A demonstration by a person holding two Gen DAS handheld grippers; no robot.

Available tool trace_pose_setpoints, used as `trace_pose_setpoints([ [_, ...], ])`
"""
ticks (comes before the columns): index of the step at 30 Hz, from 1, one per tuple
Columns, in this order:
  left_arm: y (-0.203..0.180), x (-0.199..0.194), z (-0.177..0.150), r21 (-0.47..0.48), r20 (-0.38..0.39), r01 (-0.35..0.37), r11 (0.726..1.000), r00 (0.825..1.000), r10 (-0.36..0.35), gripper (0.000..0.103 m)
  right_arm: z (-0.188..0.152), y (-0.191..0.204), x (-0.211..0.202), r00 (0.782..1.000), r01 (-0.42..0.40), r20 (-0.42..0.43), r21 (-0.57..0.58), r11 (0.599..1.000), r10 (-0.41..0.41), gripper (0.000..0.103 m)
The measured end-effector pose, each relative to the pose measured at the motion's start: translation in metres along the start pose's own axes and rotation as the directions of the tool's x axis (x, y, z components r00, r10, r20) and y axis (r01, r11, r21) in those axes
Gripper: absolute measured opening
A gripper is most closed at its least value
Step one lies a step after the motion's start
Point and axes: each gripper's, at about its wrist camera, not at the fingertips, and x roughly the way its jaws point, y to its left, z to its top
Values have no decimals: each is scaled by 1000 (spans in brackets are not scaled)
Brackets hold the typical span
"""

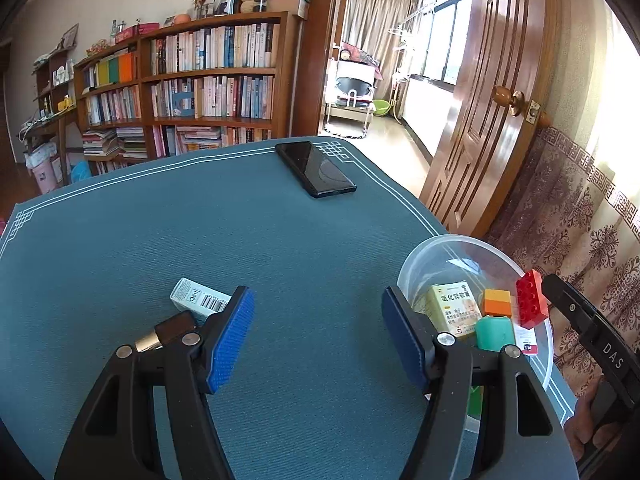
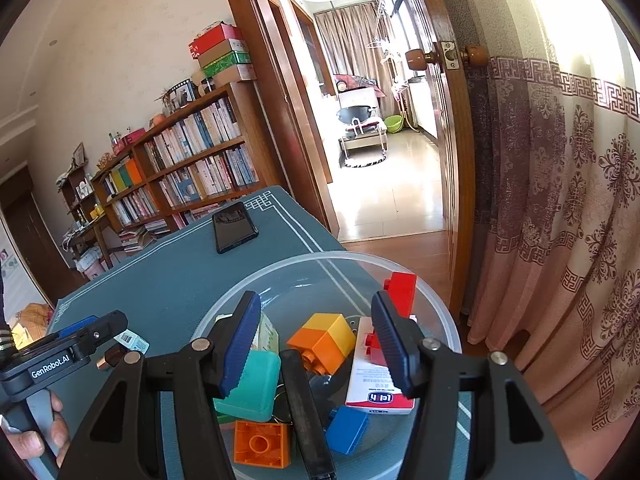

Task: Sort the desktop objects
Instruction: 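Withdraw both tools from the bowl back over the table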

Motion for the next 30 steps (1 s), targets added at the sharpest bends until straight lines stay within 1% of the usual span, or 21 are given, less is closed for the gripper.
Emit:
trace_pose_setpoints([
  [4,19,2,1,-33,-6,-27,999,1000,27,70,-3,5,2,1000,-12,-6,-16,1000,12,62],
  [9,45,9,1,-62,-16,-94,994,996,93,70,-5,11,1,1000,-29,-10,-34,999,29,63],
  [14,74,17,-3,-135,-40,-117,984,993,113,70,-8,17,-1,999,-50,-10,-56,997,49,64],
  [18,91,23,-7,-172,-60,-149,974,988,141,70,-11,21,0,998,-63,-17,-66,996,62,65],
  [24,103,31,-14,-187,-87,-180,966,982,166,70,-15,24,0,997,-75,-30,-77,994,73,65],
  [30,103,40,-20,-163,-111,-207,965,976,190,70,-16,27,-1,996,-90,-32,-85,992,88,66],
])
